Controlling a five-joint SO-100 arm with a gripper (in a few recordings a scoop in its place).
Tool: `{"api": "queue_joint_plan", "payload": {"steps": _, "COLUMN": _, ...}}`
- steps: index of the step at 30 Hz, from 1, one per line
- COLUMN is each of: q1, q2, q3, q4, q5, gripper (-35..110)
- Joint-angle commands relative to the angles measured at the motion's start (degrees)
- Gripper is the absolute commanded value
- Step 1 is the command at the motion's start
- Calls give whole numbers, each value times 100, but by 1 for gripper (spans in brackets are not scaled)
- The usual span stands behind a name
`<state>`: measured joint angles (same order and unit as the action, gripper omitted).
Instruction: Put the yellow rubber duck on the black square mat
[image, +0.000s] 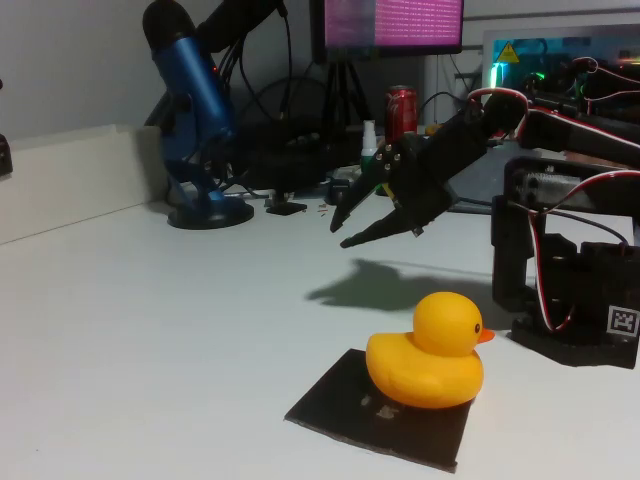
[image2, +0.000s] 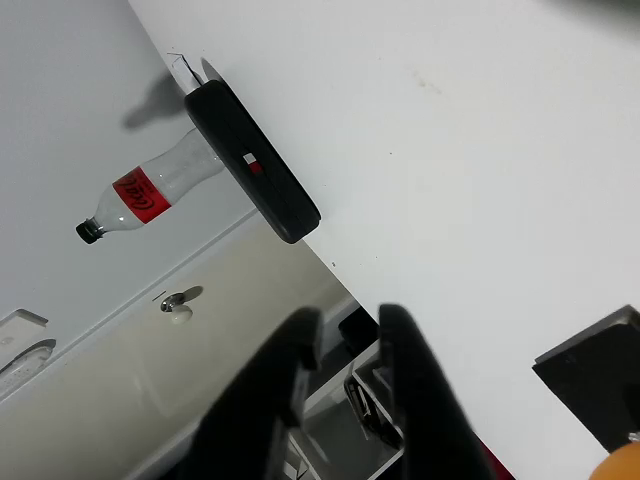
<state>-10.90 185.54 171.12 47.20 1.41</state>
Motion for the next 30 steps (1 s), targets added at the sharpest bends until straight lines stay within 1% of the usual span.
{"api": "queue_joint_plan", "payload": {"steps": 1, "q1": -167, "q2": 105, "q3": 9, "q4": -18, "q5": 35, "gripper": 6}}
{"api": "queue_joint_plan", "payload": {"steps": 30, "q1": -176, "q2": 114, "q3": 272, "q4": -18, "q5": 26, "gripper": 6}}
